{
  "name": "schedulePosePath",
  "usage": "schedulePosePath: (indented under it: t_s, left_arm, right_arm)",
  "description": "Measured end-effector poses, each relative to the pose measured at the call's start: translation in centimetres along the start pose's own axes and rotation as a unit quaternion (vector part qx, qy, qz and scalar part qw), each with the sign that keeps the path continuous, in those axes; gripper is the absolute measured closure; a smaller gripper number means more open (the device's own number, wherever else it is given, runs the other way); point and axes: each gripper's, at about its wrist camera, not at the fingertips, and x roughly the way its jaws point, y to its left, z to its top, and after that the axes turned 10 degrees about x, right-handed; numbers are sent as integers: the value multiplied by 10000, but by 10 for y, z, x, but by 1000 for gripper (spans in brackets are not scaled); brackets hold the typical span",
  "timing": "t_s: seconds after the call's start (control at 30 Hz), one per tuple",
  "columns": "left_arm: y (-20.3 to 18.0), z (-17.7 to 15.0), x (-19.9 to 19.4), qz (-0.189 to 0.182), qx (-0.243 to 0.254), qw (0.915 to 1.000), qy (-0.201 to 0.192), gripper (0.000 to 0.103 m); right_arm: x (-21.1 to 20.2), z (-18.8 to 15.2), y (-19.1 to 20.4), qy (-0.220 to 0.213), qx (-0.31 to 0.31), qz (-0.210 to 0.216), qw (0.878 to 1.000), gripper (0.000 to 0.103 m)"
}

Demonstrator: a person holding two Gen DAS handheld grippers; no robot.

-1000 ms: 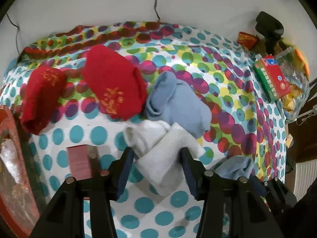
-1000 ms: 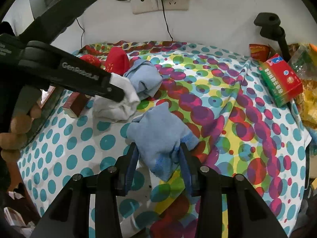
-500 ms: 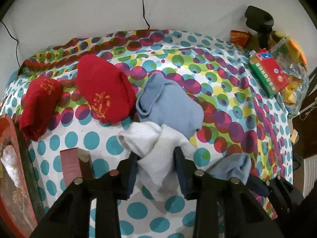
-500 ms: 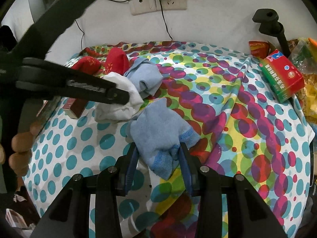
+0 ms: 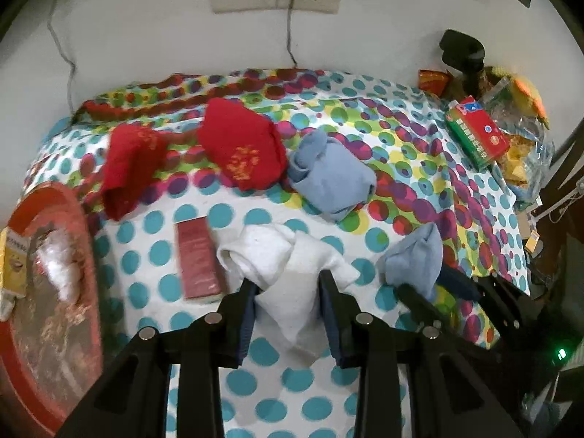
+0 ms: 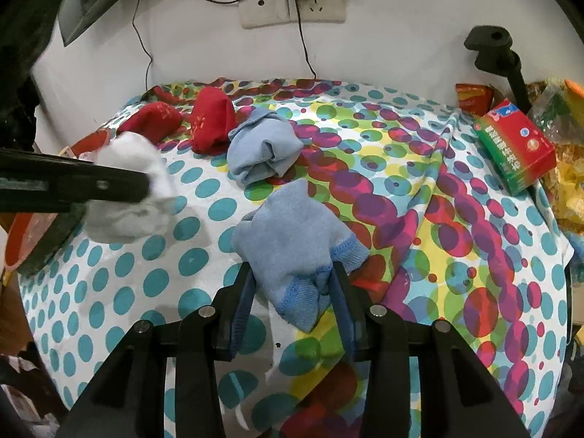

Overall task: Organize objects
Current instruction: 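Carry the white sock onto the red tray and open the left tool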

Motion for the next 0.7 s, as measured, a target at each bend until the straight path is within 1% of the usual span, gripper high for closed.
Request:
schedulePosePath:
  t_s: [0.07, 0.17, 0.33, 0.5, 0.63, 0.7]
  left_arm:
    - [7, -6, -6, 47, -129, 9999, 5, 70]
    - [17, -16, -14, 12, -251, 9997, 40, 70]
    - [26, -30, -33, 146, -180, 9997, -53, 70]
    - [38, -40, -48, 77, -274, 9995, -108, 70]
    - [48, -47, -56, 231, -235, 9994, -119, 70]
    - [55, -50, -59, 227, -241, 9994, -97, 70]
  right_arm:
    - [1, 0, 3, -12, -81, -62, 9999, 64]
    - [1, 0, 3, -1, -105, -86, 9999, 63]
    - [2, 0, 5, -6, -168, -162, 9997, 63]
    - [3, -1, 6, -7, -182, -178, 9997, 63]
    - [3, -2, 9, -9, -259, -269, 9993, 63]
    - [4, -2, 9, -10, -275, -287, 9992, 63]
